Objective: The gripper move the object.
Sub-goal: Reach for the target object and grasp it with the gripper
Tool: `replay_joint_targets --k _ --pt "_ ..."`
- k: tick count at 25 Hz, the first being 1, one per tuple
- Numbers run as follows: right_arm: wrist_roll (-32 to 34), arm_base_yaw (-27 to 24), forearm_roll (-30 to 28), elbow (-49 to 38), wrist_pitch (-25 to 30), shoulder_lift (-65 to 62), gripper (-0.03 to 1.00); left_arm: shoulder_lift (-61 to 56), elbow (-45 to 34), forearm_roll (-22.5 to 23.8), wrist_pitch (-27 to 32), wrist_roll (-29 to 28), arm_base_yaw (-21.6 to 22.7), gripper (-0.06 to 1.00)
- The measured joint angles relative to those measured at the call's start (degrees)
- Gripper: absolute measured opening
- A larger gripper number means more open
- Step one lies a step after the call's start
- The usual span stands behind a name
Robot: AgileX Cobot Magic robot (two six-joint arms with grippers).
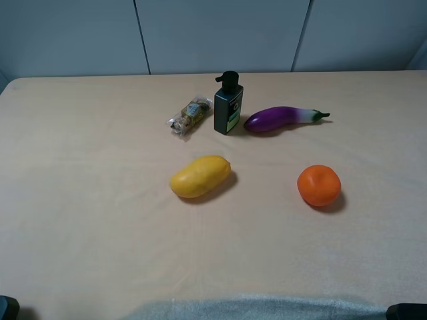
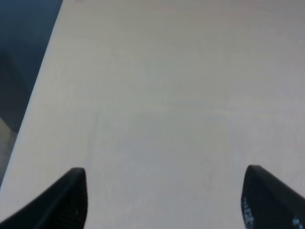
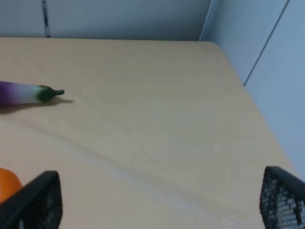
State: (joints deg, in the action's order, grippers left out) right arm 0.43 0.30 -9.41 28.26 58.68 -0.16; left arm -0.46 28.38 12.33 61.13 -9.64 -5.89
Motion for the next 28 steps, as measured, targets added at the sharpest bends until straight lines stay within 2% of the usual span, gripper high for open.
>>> replay_joint_targets --k 6,11,13,21,28 --pt "1.55 0.00 -4.38 3.14 -0.97 10.32 0.63 0.00 0.00 0.00 0.00 0.00 0.00 0.74" --pt "2.11 0.00 -4.17 9.98 -2.10 23.16 0.63 0.00 0.00 0.00 0.00 0.00 0.00 0.74" --pt "2.77 0.00 -3.06 12.01 -1.98 28.01 0.63 0.00 0.00 0.00 0.00 0.00 0.00 0.74" --pt "3.43 0.00 7.63 16.36 -1.55 50.36 0.63 0.00 0.00 0.00 0.00 0.00 0.00 0.74" --pt "3.56 0.00 9.41 16.94 -4.47 63.89 0.63 0.00 0.00 0.05 0.00 0.00 0.00 0.74"
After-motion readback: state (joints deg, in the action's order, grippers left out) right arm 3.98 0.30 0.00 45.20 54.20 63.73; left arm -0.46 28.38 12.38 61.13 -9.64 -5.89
